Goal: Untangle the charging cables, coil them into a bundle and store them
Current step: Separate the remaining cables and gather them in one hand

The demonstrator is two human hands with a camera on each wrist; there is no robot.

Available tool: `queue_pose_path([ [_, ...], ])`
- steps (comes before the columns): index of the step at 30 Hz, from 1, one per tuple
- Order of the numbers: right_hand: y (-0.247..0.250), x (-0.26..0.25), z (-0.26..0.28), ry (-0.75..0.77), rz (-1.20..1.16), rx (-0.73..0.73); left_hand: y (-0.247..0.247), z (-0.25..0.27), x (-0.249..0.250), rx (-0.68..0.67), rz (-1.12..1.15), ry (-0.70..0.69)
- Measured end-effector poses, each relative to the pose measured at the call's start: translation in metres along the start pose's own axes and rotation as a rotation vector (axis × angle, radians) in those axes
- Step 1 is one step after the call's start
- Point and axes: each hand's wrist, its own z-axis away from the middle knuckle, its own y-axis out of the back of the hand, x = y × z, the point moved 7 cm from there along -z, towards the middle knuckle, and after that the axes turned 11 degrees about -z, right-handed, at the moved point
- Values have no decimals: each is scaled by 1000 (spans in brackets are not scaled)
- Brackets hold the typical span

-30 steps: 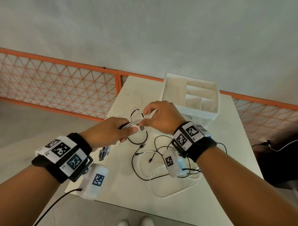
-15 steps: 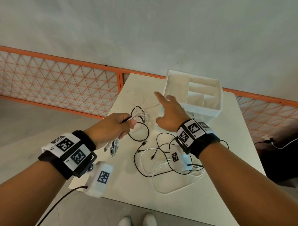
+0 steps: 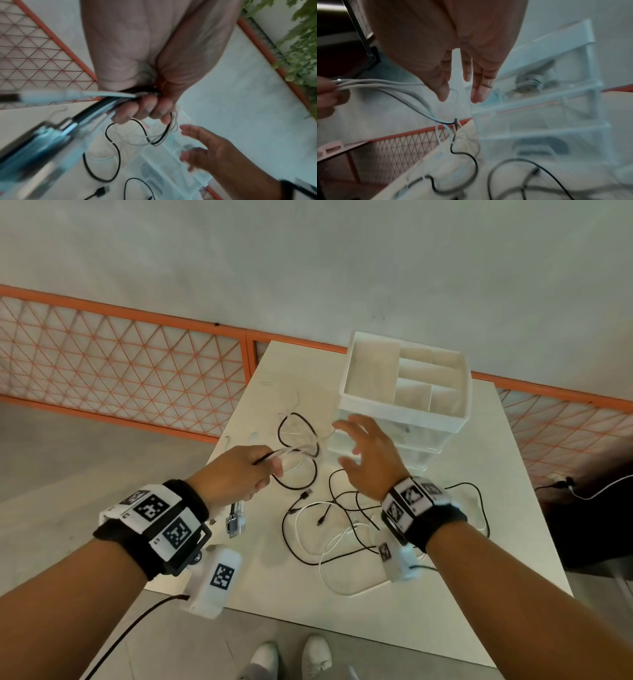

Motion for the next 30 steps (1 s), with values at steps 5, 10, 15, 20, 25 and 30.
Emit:
queue_pose_path([
  [5, -40, 87, 80, -349, 261, -327, -20, -10, -24, -26, 48, 84],
  [10, -62, 140, 141, -515, 370, -439, -39, -16, -7, -22, 55, 38],
  [15, -44, 146, 132, -518, 274, -208, -29, -19, 57, -6, 281, -257],
  [20, 29, 109, 95, -383, 2, 165, -20, -29, 83, 2, 278, -343],
  [25, 99, 26, 68, -147, -314, 232, -34, -32, 86, 3, 279, -310],
  [30, 121, -32, 50, -2, -482, 216, -60, -36, 104, 21, 172, -357],
])
